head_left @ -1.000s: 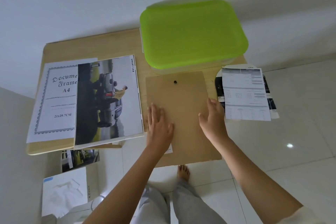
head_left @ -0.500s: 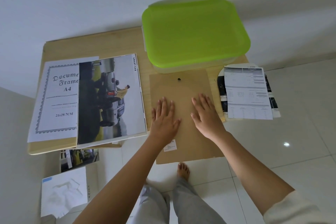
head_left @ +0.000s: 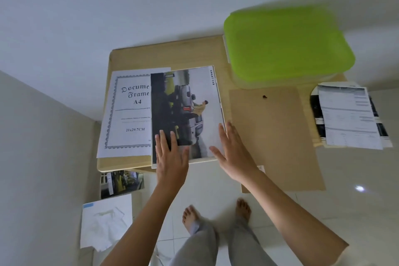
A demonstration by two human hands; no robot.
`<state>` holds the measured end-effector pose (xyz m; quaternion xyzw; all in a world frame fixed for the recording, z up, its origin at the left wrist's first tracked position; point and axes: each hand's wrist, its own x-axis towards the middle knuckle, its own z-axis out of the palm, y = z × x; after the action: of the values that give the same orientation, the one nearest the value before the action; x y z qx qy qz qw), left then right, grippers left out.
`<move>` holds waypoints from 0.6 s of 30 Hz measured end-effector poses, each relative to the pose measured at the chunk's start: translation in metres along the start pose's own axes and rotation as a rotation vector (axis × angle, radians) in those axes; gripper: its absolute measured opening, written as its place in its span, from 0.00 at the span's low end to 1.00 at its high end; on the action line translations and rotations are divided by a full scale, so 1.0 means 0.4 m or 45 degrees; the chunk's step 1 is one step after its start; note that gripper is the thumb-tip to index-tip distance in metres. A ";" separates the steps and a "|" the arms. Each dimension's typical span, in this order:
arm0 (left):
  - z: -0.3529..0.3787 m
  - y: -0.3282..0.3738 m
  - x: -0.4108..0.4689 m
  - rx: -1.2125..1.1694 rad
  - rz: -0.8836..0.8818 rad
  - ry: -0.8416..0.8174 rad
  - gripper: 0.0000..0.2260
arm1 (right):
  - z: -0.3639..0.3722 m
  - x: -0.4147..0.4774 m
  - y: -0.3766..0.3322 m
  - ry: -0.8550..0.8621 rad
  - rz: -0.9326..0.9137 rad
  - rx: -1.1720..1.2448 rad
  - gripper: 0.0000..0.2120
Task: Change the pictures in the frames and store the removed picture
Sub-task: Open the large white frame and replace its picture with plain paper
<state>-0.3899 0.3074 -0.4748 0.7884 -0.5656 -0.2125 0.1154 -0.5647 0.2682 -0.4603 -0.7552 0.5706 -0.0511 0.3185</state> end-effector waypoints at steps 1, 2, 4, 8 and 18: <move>-0.006 -0.022 0.003 0.020 -0.001 -0.004 0.28 | 0.014 0.008 -0.021 -0.010 0.005 -0.015 0.34; -0.009 -0.041 0.007 0.034 0.008 -0.015 0.29 | 0.027 0.017 -0.038 -0.010 0.014 -0.029 0.34; -0.009 -0.069 0.019 0.057 0.068 -0.030 0.30 | 0.049 0.034 -0.067 0.009 0.053 -0.050 0.34; -0.012 -0.104 0.047 0.125 0.161 0.030 0.34 | 0.085 0.064 -0.107 0.071 0.166 -0.082 0.35; -0.008 -0.167 0.064 0.038 0.212 -0.017 0.34 | 0.127 0.114 -0.149 0.291 0.407 -0.217 0.39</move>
<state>-0.3250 0.3055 -0.5054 0.7389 -0.6330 -0.1989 0.1172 -0.4772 0.2576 -0.4817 -0.6685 0.7179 -0.0369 0.1907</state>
